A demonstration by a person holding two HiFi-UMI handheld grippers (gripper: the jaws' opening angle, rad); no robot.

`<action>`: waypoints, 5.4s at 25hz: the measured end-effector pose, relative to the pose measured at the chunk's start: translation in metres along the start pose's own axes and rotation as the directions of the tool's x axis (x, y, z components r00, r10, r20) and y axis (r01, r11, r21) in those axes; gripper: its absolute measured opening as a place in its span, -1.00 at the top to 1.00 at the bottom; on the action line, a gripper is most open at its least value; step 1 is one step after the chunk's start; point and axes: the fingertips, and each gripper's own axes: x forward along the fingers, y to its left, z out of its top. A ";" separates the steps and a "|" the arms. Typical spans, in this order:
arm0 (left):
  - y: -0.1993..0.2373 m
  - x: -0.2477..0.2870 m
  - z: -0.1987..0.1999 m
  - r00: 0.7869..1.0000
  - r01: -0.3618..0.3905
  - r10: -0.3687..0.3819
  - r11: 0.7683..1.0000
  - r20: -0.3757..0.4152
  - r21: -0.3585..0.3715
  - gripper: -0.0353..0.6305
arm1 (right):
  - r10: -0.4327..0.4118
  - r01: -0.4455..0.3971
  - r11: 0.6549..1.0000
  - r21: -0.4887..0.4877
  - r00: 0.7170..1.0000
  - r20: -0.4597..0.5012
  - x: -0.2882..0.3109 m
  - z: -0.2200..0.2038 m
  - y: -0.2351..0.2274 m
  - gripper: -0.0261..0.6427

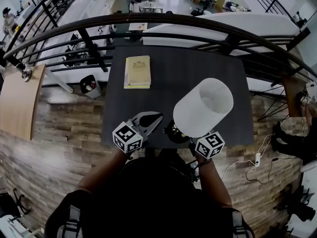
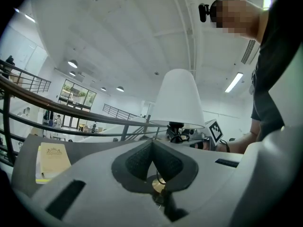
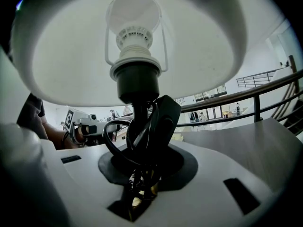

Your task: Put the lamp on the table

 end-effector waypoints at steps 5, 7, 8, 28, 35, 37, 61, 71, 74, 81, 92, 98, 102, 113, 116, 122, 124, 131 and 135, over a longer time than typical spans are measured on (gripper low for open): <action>0.019 0.006 -0.005 0.998 -0.056 0.056 0.998 -0.007 -0.024 0.87 | 0.043 -0.043 0.999 -0.009 0.999 -0.027 0.019 0.000 -0.020 0.64; 0.028 0.015 -0.007 0.997 -0.075 0.074 0.996 -0.013 -0.047 0.87 | 0.056 -0.056 0.998 -0.004 0.998 -0.038 0.029 0.002 -0.032 0.64; 0.031 0.020 -0.009 0.997 -0.082 0.081 0.995 -0.019 -0.052 0.87 | 0.060 -0.060 0.998 -0.002 0.997 -0.046 0.032 0.002 -0.038 0.64; 0.096 0.147 -0.047 0.987 -0.067 0.052 0.993 -0.152 -0.094 0.87 | -0.005 0.001 1.000 -0.031 0.991 -0.132 0.078 -0.008 -0.172 0.63; 0.116 0.172 -0.068 0.980 -0.068 0.047 0.993 -0.195 -0.101 0.87 | -0.018 0.015 1.000 -0.027 0.992 -0.122 0.096 -0.026 -0.206 0.62; 0.119 0.177 -0.073 0.978 -0.064 0.042 0.993 -0.207 -0.102 0.87 | -0.017 0.014 1.000 -0.025 0.992 -0.123 0.100 -0.031 -0.212 0.62; 0.142 0.205 -0.104 0.966 -0.105 0.080 0.990 -0.247 -0.093 0.87 | -0.037 0.033 0.999 -0.026 0.986 -0.160 0.125 -0.089 -0.263 0.59; 0.139 0.202 -0.111 0.963 -0.115 0.085 0.988 -0.258 -0.103 0.87 | -0.032 0.027 0.999 -0.031 0.987 -0.156 0.121 -0.101 -0.263 0.58; 0.135 0.201 -0.110 0.963 -0.110 0.080 0.989 -0.256 -0.102 0.87 | -0.032 0.029 0.999 -0.022 0.988 -0.153 0.115 -0.103 -0.262 0.58; 0.126 0.196 -0.108 0.964 -0.095 0.066 0.990 -0.259 -0.101 0.87 | -0.068 0.061 0.997 -0.043 0.983 -0.170 0.099 -0.112 -0.267 0.54; 0.103 0.179 -0.097 0.966 -0.070 0.048 0.994 -0.253 -0.079 0.87 | -0.104 0.098 0.994 -0.042 0.975 -0.195 0.070 -0.128 -0.265 0.53; 0.090 0.170 -0.088 0.969 -0.043 0.027 0.997 -0.244 -0.061 0.87 | -0.142 0.137 0.990 -0.039 0.967 -0.213 0.058 -0.129 -0.260 0.53; 0.085 0.161 -0.082 0.973 -0.038 0.024 0.998 -0.231 -0.058 0.87 | -0.177 0.175 0.984 -0.030 0.963 -0.205 0.044 -0.132 -0.257 0.53; 0.061 0.129 -0.049 0.988 0.028 -0.028 1.000 -0.154 -0.001 0.87 | -0.302 0.295 0.953 -0.068 0.942 -0.148 0.005 -0.115 -0.224 0.56; 0.052 0.115 -0.039 0.990 0.046 -0.043 0.999 -0.131 0.017 0.87 | -0.323 0.315 0.946 -0.076 0.936 -0.142 -0.004 -0.113 -0.208 0.63; 0.032 0.090 -0.021 0.992 0.091 -0.086 0.995 -0.092 0.047 0.87 | -0.367 0.358 0.929 -0.096 0.924 -0.108 -0.020 -0.102 -0.176 0.79; 0.026 0.082 -0.019 0.991 0.107 -0.102 0.992 -0.088 0.059 0.87 | -0.377 0.367 0.924 -0.111 0.922 -0.091 -0.025 -0.096 -0.168 0.83; 0.008 0.064 -0.019 0.990 0.128 -0.123 0.990 -0.075 0.063 0.87 | -0.369 0.363 0.926 -0.103 0.928 -0.049 -0.037 -0.075 -0.131 0.87; -0.005 0.060 -0.014 0.991 0.123 -0.120 0.991 -0.059 0.058 0.87 | -0.327 0.321 0.940 -0.113 0.944 -0.039 -0.043 -0.057 -0.107 0.87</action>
